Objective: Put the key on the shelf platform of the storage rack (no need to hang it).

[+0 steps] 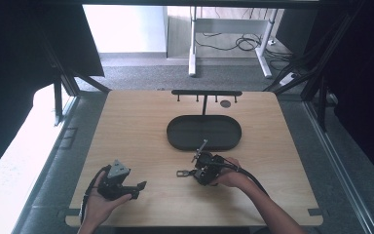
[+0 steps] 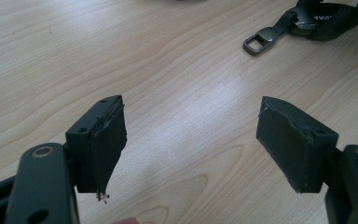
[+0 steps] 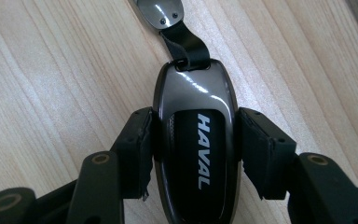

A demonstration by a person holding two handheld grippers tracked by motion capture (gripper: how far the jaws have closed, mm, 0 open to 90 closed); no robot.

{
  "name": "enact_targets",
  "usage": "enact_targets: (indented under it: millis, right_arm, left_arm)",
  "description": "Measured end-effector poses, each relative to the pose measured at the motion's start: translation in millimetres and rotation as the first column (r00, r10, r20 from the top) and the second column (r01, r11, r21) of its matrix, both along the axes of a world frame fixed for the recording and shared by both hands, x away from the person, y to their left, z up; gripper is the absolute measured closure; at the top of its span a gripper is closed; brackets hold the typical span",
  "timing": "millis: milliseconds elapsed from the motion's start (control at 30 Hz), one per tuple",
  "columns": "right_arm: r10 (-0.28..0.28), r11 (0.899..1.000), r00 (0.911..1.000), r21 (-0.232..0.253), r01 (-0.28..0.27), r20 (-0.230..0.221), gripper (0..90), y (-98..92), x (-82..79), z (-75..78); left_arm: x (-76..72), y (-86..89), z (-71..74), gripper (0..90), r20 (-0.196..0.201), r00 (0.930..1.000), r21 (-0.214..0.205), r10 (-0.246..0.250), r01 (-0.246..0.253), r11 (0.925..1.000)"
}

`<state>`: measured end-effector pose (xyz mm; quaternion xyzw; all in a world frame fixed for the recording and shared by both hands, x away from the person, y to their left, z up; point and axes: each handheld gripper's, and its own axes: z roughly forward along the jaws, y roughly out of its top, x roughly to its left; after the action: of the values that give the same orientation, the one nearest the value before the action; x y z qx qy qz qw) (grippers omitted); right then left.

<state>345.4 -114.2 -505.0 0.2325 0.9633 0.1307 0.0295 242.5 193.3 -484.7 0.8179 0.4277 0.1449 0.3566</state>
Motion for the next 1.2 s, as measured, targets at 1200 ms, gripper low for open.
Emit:
enact_targets:
  millis: [1200]
  right_arm:
    - [-0.057, 0.995, 0.9978, 0.080, 0.060, -0.034, 49.4, -19.4, 5.2, 22.4]
  left_arm:
    - [0.0, -5.2, -2.1, 24.8, 0.004, 0.9998, -0.015, -0.020, 0.020, 0.9997]
